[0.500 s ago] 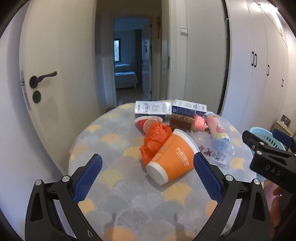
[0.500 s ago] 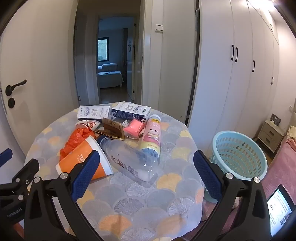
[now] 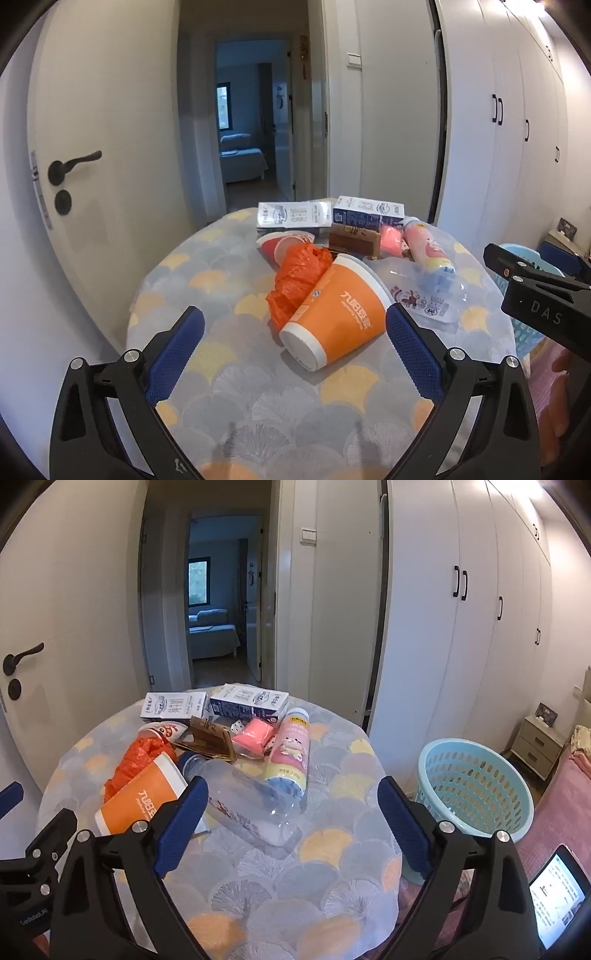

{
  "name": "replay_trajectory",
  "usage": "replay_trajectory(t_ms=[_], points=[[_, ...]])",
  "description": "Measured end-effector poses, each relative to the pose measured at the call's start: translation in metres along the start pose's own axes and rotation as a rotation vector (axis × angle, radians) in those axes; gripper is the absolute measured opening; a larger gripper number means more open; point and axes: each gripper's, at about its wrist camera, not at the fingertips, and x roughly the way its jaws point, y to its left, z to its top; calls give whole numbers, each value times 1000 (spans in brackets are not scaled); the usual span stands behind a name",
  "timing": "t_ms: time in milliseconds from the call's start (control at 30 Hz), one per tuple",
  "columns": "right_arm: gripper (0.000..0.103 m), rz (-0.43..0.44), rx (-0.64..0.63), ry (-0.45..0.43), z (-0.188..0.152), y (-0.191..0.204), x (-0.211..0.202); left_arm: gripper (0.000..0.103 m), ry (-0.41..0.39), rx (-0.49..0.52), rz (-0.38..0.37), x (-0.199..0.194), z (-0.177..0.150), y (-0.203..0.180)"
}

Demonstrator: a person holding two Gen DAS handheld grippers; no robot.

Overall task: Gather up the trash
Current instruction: 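Move both tools toward the trash on the table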

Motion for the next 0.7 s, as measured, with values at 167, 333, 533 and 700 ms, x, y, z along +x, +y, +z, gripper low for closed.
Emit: replay_trajectory(t_ms=[167,333,533,700], points=[[88,0,-12,-22,2,5,-10,95,-18,-7,-10,-7,2,4],[88,-6,-29,-40,3,10,-19,95,-24,-21,-37,-11,3,8],[88,-9,-28,-45,4,12,-24,95,-38,-20,-53,-18,1,10],[88,-9,-28,-40,5,11,-24,95,-34,-38,-66,-18,2,17]])
